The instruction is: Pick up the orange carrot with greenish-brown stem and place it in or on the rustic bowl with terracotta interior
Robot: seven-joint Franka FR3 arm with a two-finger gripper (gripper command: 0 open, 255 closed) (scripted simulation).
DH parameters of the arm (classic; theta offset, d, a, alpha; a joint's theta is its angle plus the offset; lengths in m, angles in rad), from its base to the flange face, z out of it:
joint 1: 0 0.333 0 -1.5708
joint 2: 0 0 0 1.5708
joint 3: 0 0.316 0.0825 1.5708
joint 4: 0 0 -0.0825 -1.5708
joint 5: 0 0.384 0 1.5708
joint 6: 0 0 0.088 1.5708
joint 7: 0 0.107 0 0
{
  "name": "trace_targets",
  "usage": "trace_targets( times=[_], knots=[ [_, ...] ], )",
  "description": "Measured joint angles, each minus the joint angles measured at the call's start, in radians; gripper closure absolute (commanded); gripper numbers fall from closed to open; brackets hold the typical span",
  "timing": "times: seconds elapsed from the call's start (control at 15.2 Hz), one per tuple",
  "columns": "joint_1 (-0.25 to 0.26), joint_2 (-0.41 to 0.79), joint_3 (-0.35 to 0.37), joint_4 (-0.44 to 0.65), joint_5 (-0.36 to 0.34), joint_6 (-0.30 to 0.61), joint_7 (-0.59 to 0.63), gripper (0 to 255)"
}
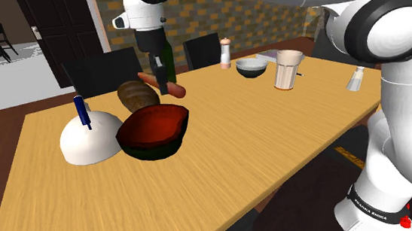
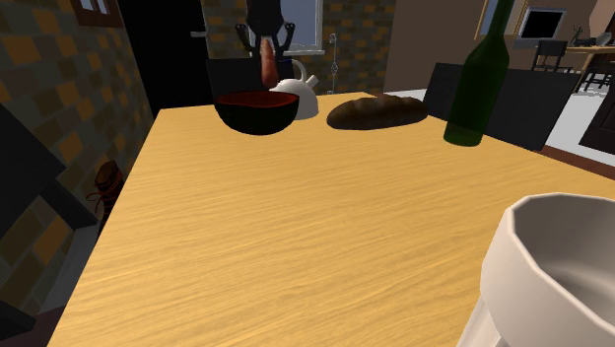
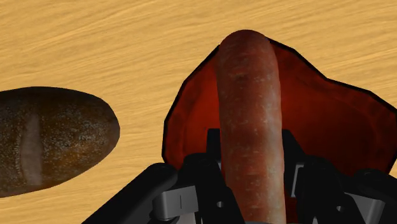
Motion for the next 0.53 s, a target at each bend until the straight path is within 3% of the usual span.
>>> trace_targets(
  times=[0.2,0.53],
  knots=[
    [0.051,0.067,0.021,0.103,-0.006,-0.038,0.068,255],
    [0.069,0.056,0.028,0.032,-0.008,0.02,0.096,255]
  ],
)
